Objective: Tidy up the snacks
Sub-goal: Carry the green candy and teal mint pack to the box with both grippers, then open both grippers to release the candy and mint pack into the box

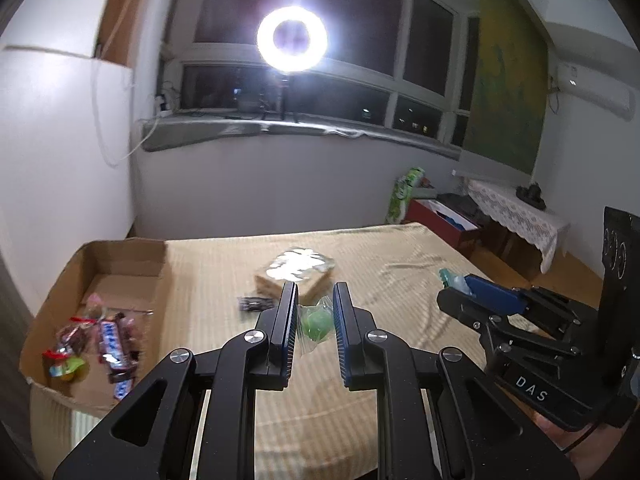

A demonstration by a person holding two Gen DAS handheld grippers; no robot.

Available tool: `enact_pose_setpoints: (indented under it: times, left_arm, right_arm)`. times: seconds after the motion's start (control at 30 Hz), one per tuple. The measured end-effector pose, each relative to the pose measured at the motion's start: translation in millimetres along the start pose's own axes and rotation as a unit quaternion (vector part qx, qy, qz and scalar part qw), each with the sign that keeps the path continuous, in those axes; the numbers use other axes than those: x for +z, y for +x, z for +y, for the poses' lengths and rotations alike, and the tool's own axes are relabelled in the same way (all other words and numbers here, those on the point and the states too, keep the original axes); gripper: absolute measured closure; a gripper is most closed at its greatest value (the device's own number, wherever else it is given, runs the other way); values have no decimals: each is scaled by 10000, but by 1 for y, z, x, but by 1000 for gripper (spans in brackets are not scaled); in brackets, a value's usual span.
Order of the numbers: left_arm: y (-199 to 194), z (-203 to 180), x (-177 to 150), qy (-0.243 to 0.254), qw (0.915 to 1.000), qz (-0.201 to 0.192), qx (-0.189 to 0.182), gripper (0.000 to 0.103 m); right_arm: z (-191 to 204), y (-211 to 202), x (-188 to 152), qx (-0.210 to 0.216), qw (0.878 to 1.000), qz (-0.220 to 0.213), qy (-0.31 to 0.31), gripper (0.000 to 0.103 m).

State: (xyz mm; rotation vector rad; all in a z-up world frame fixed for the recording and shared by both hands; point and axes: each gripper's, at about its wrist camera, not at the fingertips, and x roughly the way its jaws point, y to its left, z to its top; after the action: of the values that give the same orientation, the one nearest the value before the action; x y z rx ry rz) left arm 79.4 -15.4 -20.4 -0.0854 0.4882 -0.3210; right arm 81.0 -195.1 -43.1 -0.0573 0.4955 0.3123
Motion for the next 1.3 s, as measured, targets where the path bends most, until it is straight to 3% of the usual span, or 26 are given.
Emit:
enact_pose_setpoints:
  times: [0.2,0.4,0.53,0.67,1.07,1.13,1.17,1.2,1.23,1.3]
  left_arm:
    - [-35,69,-5,-413,9981,-197,422,87]
    - [-84,145,-11,-942,9873,-448,1199,87]
    - [-106,167,-9,-1053,9811,-581,1514,87]
    - [-110,170,-7,-1055,9798,-659,1565,87]
    - [-55,196,-18,-1223,9823,-252,1397,86]
    - [-44,206,-24,-1387,9800,-146,1420,79]
    - [-39,211,-27,-1458,9786,-71,1448,58]
    - [-35,217,-31,-1548,9765,14,1497,28]
    - [-32,222,-36,-1662,9736,34,1563,21]
    - [-31,229,-40,-1795,9702,37,1627,21]
  right_arm:
    - [83,24,21,565,9968,-6,-567,69]
    - [166,36,36,1356,9845,-128,-1103,69]
    - [183,40,38,1557,9804,-150,-1202,69]
    - [188,49,37,1567,9795,-84,-1264,69]
    - [197,136,24,1703,9761,497,-1253,66]
    - [204,163,12,1727,9721,832,-1353,59]
    - [205,171,6,1658,9726,894,-1366,58]
    - [204,176,2,1634,9731,911,-1347,58]
    - [202,179,-1,1654,9733,919,-1295,58]
    - [198,181,-2,1669,9739,896,-1247,58]
